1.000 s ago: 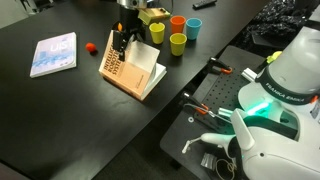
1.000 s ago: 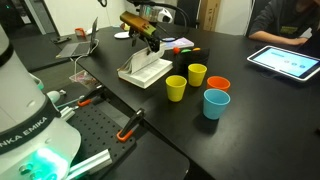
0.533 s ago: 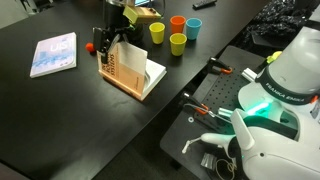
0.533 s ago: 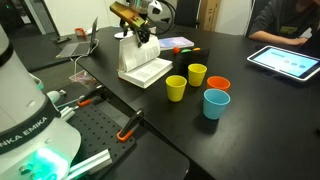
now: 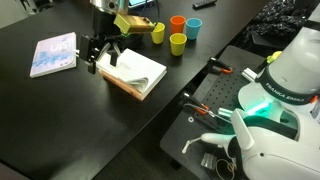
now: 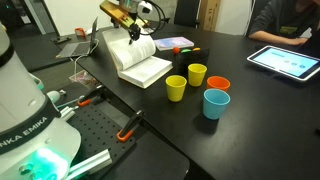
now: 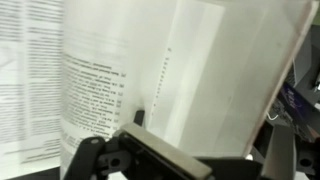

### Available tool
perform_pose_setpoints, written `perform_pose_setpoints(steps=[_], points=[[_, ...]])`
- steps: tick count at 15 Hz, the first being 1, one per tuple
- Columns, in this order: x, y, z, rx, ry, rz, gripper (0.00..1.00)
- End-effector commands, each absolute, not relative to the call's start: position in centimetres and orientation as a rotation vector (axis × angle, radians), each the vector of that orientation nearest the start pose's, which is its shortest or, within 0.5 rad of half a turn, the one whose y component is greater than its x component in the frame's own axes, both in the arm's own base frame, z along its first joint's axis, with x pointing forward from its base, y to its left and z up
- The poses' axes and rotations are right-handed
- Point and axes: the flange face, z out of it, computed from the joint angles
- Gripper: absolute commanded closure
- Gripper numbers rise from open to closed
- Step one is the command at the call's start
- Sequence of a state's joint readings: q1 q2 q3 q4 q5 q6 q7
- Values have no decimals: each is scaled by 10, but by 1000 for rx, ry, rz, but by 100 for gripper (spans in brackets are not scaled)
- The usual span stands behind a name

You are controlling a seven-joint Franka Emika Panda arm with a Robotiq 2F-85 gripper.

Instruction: Open the white and brown book

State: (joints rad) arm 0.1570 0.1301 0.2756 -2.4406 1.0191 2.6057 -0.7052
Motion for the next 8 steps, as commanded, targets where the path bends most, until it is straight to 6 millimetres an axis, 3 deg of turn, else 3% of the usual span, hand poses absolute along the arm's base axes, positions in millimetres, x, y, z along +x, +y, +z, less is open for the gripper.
perform_pose_setpoints(steps=[1,4,8], points=[[423,241,244,-2553,-444,-125,0],[411,267,243,-2546,-525,-124,0],[398,275,226,-2549,-570,-103,0]])
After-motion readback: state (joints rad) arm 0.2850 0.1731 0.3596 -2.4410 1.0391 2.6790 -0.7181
